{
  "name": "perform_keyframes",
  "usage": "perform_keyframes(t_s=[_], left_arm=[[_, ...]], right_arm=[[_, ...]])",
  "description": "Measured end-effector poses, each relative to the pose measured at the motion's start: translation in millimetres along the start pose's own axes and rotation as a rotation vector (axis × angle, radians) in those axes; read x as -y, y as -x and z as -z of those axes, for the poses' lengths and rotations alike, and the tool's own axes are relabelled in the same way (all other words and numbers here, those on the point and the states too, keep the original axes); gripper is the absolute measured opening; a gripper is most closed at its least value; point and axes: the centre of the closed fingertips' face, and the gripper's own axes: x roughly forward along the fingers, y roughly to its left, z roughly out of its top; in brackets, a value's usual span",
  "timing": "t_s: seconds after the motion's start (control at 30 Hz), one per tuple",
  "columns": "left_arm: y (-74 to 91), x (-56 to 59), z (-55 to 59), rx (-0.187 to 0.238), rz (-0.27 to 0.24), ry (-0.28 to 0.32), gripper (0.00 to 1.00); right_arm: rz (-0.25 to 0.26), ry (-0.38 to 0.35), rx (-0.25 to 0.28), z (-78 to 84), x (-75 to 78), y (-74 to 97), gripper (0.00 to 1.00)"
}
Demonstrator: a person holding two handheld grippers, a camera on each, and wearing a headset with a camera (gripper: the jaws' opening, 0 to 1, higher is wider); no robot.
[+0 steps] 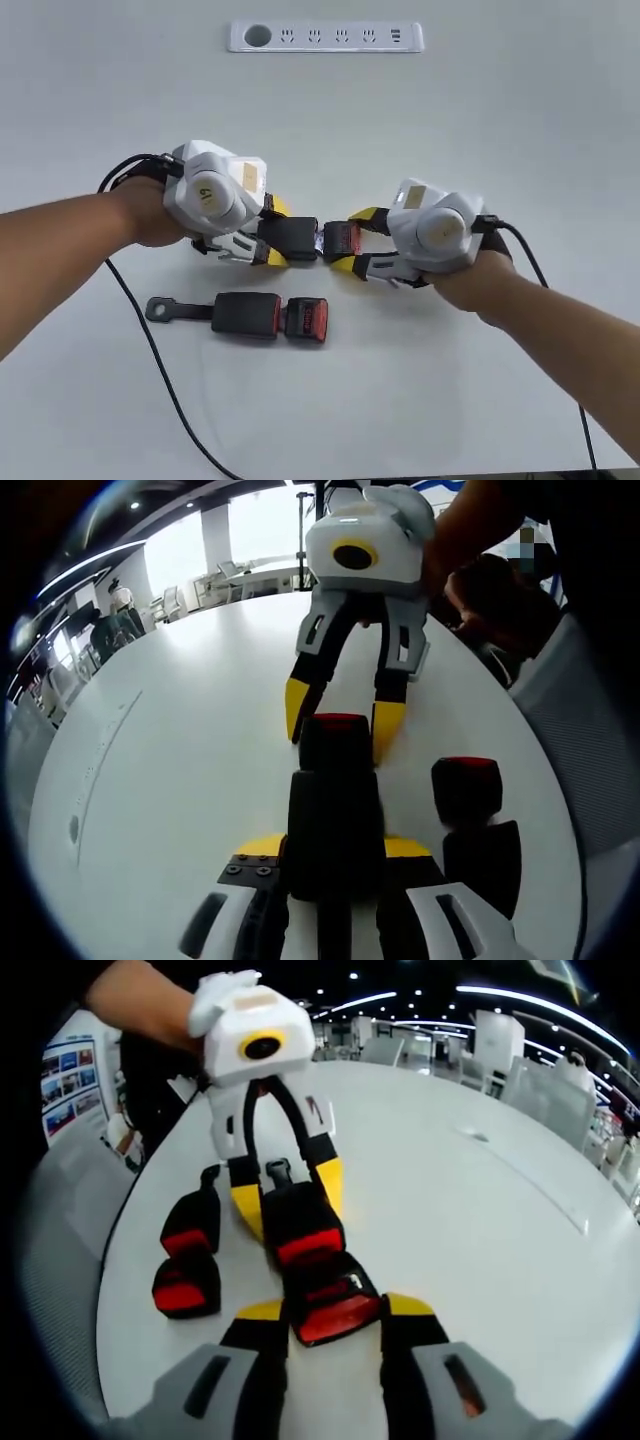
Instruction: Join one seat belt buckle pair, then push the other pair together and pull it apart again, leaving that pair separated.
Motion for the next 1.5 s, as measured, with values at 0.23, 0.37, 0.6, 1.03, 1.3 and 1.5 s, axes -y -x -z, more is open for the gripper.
perform_keyframes(t_s=[0.23,0.37,0.6,1.03,1.3,1.5], left_arm=[[-0.4,-0.3,0.0,-0.002,0.001,0.0,0.34],[-0.6,-0.2,0.0,-0.004,0.0,0.0,0.34],[-0.5,0.3,0.0,-0.008,0.0,0.0,0.34],[0.1,1.0,0.7,-0.022,0.004,-0.006,0.35],[0.4,1.7,0.7,-0.034,0.003,-0.004,0.35],[1.8,2.2,3.6,-0.034,-0.001,0.003,0.35]], right_arm=[[0.003,0.003,-0.004,0.5,-0.4,0.4,0.34],[0.005,0.002,-0.005,0.4,-0.8,0.4,0.35],[0.011,0.002,-0.01,0.3,-1.0,0.2,0.35],[0.034,-0.011,-0.015,-0.4,-2.2,-0.1,0.36],[0.037,-0.005,-0.007,1.0,-2.1,1.5,0.36],[0.028,0.014,-0.013,8.2,2.8,11.2,0.36]])
